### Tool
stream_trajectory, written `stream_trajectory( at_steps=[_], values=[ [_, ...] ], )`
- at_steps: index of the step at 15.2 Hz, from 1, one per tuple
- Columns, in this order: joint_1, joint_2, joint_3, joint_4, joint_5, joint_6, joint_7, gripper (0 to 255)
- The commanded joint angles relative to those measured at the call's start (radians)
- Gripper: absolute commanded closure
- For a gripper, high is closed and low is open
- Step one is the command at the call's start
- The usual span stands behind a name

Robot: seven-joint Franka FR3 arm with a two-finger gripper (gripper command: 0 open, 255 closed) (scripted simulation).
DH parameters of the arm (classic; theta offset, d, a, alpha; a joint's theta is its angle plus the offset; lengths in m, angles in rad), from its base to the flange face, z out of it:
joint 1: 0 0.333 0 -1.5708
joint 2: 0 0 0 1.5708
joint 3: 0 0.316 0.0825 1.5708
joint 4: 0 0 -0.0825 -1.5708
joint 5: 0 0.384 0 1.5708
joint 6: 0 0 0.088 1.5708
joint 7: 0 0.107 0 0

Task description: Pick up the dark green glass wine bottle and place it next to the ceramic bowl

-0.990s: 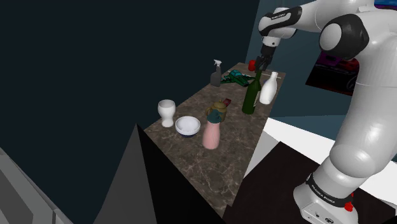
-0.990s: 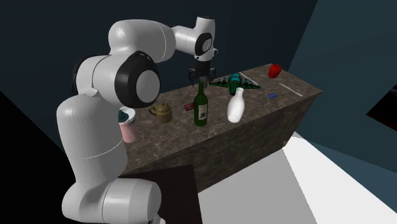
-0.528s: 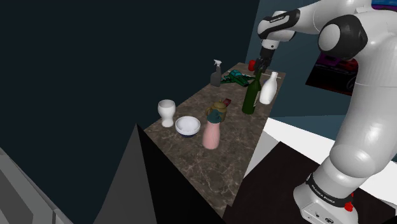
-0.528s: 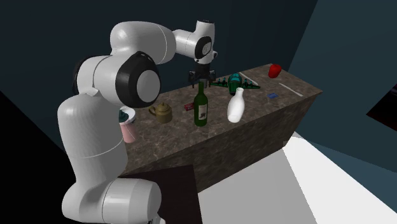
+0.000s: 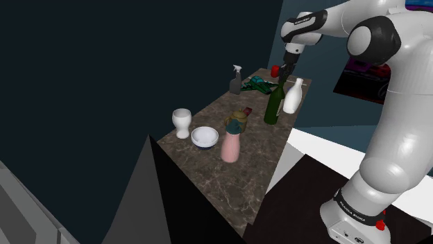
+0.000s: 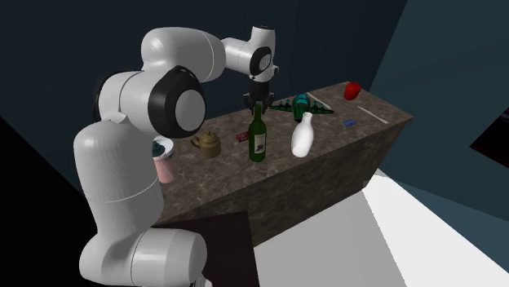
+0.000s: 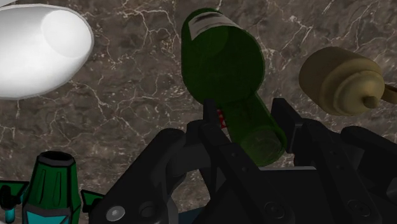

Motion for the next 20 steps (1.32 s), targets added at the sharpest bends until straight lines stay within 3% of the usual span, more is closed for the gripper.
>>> stream_trajectory(
  at_steps=[1, 4, 20],
  values=[
    [0.0, 0.0, 0.0, 0.0, 0.0, 0.0, 0.0, 255],
    [0.0, 0.0, 0.0, 0.0, 0.0, 0.0, 0.0, 255],
    [-0.016, -0.005, -0.008, 0.209, -0.01, -0.212, 0.021, 255]
  ],
)
